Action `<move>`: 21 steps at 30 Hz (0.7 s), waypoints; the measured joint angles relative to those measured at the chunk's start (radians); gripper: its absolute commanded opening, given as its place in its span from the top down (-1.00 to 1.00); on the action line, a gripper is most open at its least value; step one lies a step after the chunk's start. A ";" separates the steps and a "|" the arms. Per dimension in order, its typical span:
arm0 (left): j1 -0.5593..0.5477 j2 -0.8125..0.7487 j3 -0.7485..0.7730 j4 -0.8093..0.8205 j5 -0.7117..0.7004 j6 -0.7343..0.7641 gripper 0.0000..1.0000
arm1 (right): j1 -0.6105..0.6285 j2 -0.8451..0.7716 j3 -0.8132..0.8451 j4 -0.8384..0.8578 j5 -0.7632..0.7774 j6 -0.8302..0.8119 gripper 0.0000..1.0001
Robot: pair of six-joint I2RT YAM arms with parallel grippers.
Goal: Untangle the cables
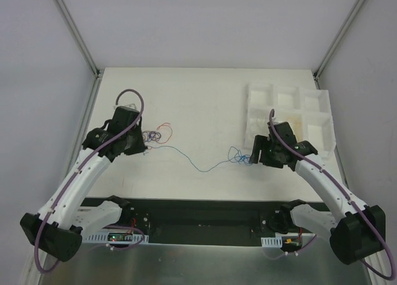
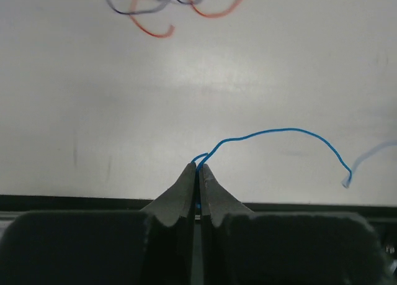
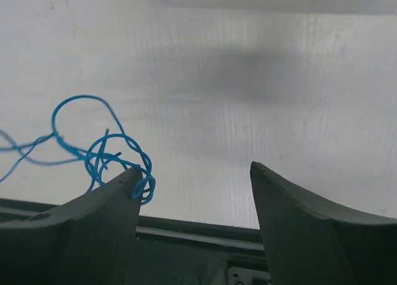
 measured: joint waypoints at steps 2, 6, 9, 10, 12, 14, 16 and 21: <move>0.000 0.047 -0.035 0.051 0.146 0.020 0.31 | 0.000 0.003 -0.020 0.041 -0.071 0.001 -0.29; 0.000 0.201 -0.070 0.135 0.362 0.040 -0.32 | 0.009 0.053 -0.050 0.131 -0.203 0.027 -0.17; 0.000 0.225 -0.074 0.176 0.465 0.057 -0.42 | 0.017 0.099 -0.071 0.195 -0.272 0.060 -0.06; 0.000 0.224 -0.070 0.195 0.507 0.069 -0.42 | 0.018 0.114 -0.079 0.215 -0.294 0.071 0.01; -0.004 0.243 -0.047 0.227 0.594 0.091 -0.37 | 0.022 0.144 -0.090 0.245 -0.331 0.086 0.09; -0.020 0.292 -0.008 0.251 0.660 0.104 -0.16 | 0.026 0.180 -0.090 0.259 -0.357 0.098 0.14; -0.054 0.381 0.050 0.275 0.726 0.117 -0.04 | 0.028 0.201 -0.090 0.262 -0.367 0.105 0.16; -0.192 0.639 0.243 0.301 0.832 0.149 -0.45 | 0.026 0.191 -0.090 0.249 -0.370 0.104 0.14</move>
